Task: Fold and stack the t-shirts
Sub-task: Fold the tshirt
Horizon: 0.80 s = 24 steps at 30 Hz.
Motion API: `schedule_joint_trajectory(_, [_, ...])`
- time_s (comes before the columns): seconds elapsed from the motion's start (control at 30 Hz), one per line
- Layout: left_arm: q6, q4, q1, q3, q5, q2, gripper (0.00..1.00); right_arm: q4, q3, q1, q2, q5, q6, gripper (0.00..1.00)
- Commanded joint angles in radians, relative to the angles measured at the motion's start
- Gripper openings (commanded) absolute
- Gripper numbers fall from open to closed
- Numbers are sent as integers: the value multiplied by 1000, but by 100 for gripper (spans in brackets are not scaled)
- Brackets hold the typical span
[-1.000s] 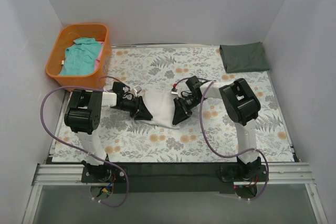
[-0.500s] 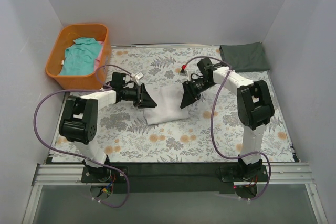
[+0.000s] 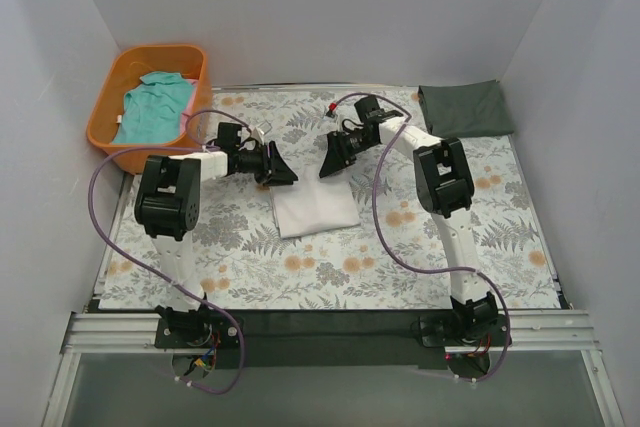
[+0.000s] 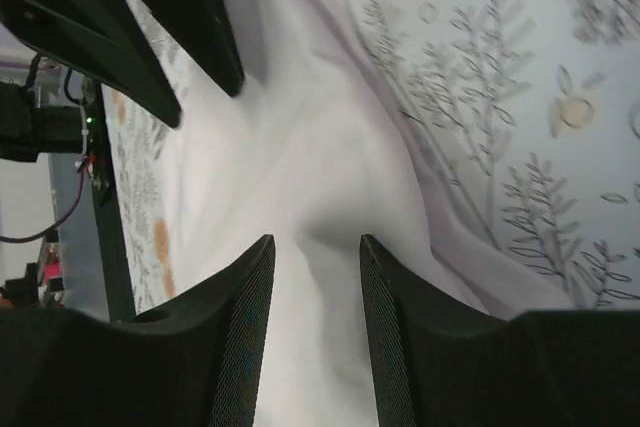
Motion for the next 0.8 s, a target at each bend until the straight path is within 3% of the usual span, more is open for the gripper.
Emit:
schedule_joint_trajectory(0.0, [79,-65,37,67,-27,50,36,56,44,-27,45,47,48,40])
schedule_joint_trajectory(0.13, [113,-102,71,77,-27,102,35,90,12,-74,71,133,57,38])
schedule_joint_trajectory(0.27, [145,-134,75,113,9,124,33,86,-57,-88,-1,142,25,36])
schedule_joint_trajectory(0.43, [157,-135,75,123,80,57,31,100,-120,-70,-150,26,77,38])
schedule_joint_trajectory(0.57, [124,-119,75,90,118,-60,31,204,-207,-28,-260,-48,201,31])
schedule_joint_trajectory(0.77, [12,-25,71,-25,131,-128,32,344,-408,82,-291,-82,335,30])
